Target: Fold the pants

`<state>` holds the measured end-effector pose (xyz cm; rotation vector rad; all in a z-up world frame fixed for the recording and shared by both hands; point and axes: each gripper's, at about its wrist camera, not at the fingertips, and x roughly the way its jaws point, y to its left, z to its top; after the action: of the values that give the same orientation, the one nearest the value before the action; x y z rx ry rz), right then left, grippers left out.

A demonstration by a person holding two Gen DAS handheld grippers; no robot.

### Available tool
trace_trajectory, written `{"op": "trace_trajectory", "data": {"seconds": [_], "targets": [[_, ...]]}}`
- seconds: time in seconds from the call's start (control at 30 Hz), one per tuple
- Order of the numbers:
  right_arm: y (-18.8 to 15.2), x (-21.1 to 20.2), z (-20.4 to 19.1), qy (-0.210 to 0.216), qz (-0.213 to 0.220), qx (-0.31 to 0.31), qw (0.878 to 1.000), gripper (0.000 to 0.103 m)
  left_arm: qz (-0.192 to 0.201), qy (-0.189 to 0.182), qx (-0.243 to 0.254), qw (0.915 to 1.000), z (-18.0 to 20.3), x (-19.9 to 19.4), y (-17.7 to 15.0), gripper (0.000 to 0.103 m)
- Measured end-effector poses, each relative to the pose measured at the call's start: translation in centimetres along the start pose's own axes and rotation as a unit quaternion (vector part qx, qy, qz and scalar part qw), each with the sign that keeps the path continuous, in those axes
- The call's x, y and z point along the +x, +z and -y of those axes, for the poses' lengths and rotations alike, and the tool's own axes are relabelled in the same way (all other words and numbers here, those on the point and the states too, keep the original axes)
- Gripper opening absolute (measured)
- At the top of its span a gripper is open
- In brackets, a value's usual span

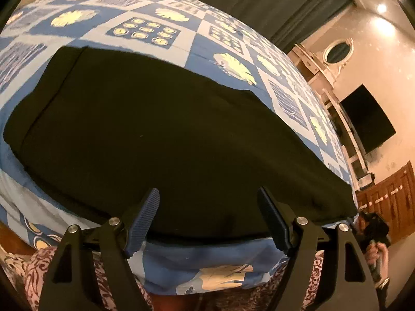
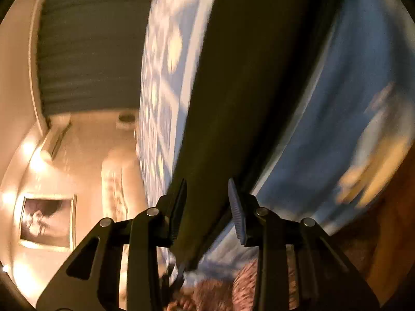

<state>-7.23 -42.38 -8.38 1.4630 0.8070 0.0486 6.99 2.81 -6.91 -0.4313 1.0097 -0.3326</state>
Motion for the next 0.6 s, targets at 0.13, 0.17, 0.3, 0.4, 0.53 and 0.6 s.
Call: {"op": "trace_trajectory", "data": {"seconds": [0.13,0.17,0.3,0.4,0.53,0.6], "targets": [[-1.7,4.1,-0.2,-0.016,-0.034,-0.007,0.999,0.033,-0.002,0.008,-0.015,0.9999,-0.5,-0.1,-0.1,0.076],[-2.1,4.9,-0.2,-0.021,-0.036,-0.009,0.999,0.033,-0.003,0.013,-0.015,0.9998,-0.4,-0.1,-0.1,0.076],[-2.7,5.7,-0.6,-0.031,-0.028,-0.02,0.999,0.034,-0.007,0.033,-0.012,0.9994,-0.2,0.0,-0.3,0.076],[-3.1,5.9,-0.6,-0.027,-0.03,-0.014,0.999,0.035,-0.009,0.036,-0.018,0.9991,-0.4,0.1,-0.2,0.076],[-3.3,6.8,0.2,-0.003,-0.033,0.007,0.999,0.036,-0.011,0.046,-0.013,0.9988,-0.4,0.2,-0.3,0.076],[-3.2,7.2,0.3,-0.007,-0.034,0.001,0.999,0.02,-0.012,0.054,-0.005,0.9985,-0.2,0.2,-0.4,0.076]]}}
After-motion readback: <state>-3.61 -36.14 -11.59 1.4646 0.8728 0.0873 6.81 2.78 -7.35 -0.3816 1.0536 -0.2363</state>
